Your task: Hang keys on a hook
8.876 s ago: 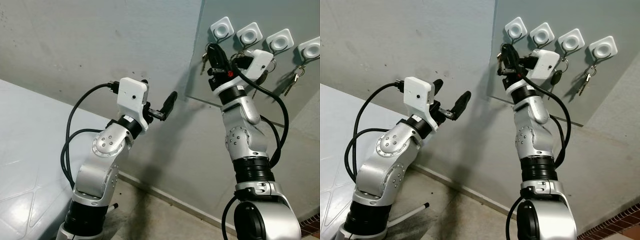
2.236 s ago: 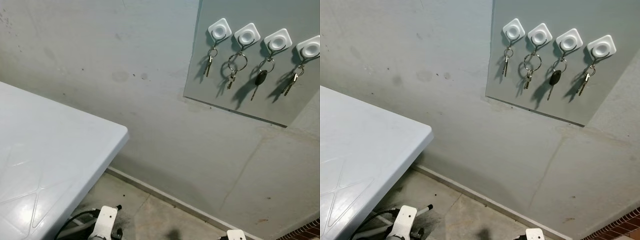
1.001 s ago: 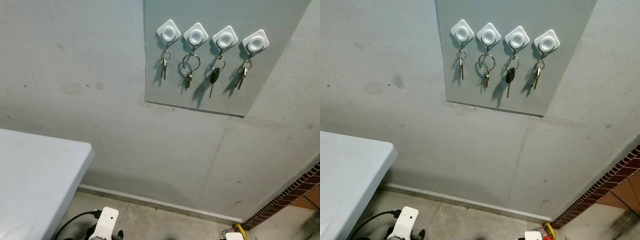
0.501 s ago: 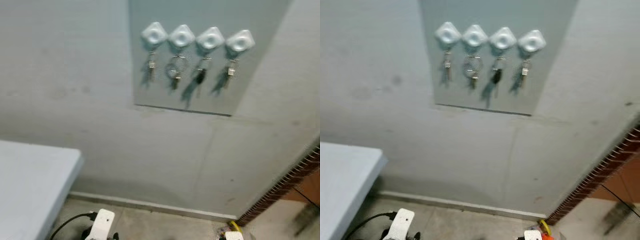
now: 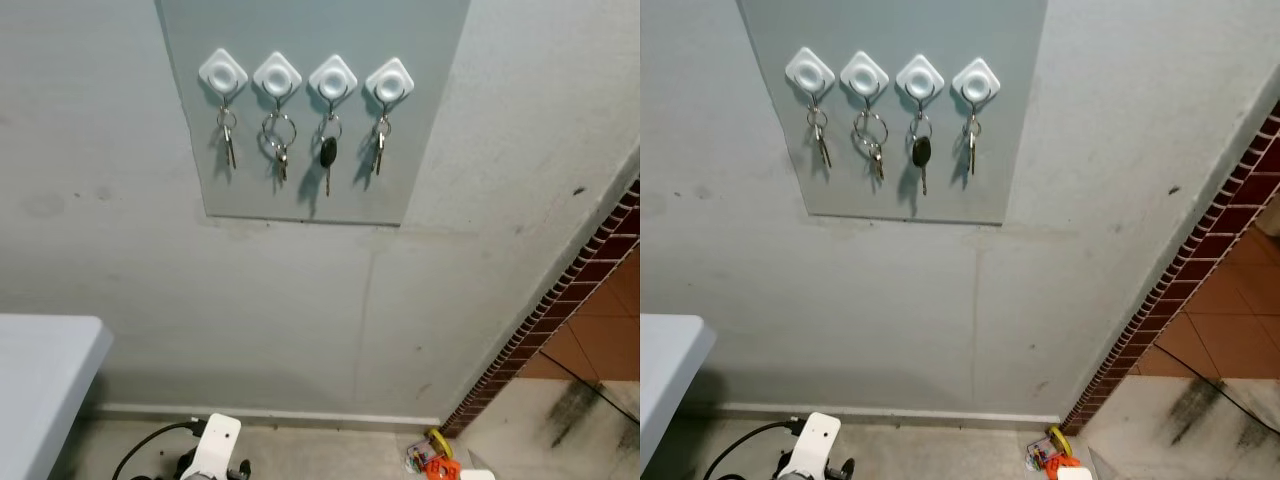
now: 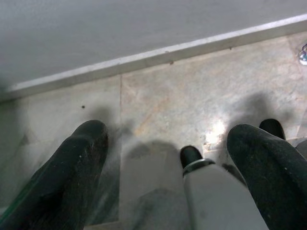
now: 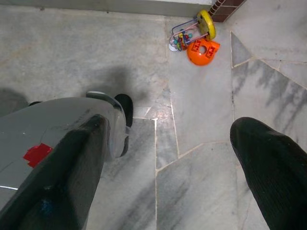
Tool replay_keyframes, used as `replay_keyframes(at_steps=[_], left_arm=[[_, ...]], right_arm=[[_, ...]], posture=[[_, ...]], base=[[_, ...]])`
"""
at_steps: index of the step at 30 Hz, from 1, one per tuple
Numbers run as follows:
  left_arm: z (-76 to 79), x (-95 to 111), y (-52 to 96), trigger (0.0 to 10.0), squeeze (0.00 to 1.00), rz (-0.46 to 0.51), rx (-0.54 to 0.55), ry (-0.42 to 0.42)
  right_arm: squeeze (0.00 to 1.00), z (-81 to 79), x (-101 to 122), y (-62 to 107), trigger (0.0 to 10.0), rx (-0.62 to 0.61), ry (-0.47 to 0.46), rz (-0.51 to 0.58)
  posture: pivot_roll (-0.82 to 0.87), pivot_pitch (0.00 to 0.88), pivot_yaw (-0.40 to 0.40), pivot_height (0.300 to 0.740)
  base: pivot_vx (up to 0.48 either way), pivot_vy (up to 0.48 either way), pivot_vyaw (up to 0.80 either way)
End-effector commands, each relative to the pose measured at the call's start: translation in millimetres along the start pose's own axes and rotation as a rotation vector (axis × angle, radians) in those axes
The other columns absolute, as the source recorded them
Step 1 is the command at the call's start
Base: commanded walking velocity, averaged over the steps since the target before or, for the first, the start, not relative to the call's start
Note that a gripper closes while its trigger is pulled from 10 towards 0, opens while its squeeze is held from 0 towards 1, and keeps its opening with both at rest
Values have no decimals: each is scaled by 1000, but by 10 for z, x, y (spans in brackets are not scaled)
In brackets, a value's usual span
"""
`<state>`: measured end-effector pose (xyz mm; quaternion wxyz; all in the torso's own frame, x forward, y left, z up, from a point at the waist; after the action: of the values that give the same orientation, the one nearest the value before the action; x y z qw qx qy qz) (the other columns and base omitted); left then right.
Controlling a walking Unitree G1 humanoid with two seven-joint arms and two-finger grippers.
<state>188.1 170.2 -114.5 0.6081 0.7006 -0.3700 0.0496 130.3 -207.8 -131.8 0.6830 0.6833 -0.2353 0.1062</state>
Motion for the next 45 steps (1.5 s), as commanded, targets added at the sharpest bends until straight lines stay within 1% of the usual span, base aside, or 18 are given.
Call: replay_keyframes(at_steps=[1,4,8,29,31,34,45], left_arm=[[-21,-19,3,10000,0,-5,-2,1],[-22,-17,3,10000,0,-4,-3,-9],[-16,-21,4,10000,0,-5,-7,0],[3,-31,5,10000,0,-10,-11,5],[5,-26,4,10000,0,-7,-9,0],[4,-31,5,10000,0,-10,-6,32],[4,-35,4,10000,0,-14,-8,33]], right_arm=[[0,-19,-68,7,10000,6,1,-25],[0,-10,-87,11,10000,3,-2,-30],[0,-6,-108,15,10000,1,-8,-35],[0,22,-164,28,10000,-10,-17,-52],[0,20,-168,29,10000,-10,-18,-53],[0,13,-173,28,10000,-10,-17,-55],[0,-2,-197,28,10000,-12,-14,-69]], posture=[[-9,0,2,732],[-7,0,1,732],[-9,0,1,732],[-10,0,3,732],[-10,0,3,732],[-9,0,2,732],[-9,0,3,732]], base=[[0,0,0],[0,0,0],[0,-161,0],[0,-465,0],[0,0,0],[0,0,0],[0,0,0]])
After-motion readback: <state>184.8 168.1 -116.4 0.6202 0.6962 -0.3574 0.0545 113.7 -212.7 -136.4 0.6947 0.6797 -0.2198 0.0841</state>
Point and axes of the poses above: a point about 5 cm out from each wrist's last joint towards the gripper, its own y axis pointing back from the gripper into the wrist, its own x axis along the axis of the wrist's last joint, z = x × y, the point moved 3 cm from there along -y, pointing out of the wrist towards the gripper, and after that the axes turned 12 degrees about -y, right-handed, at the moved point
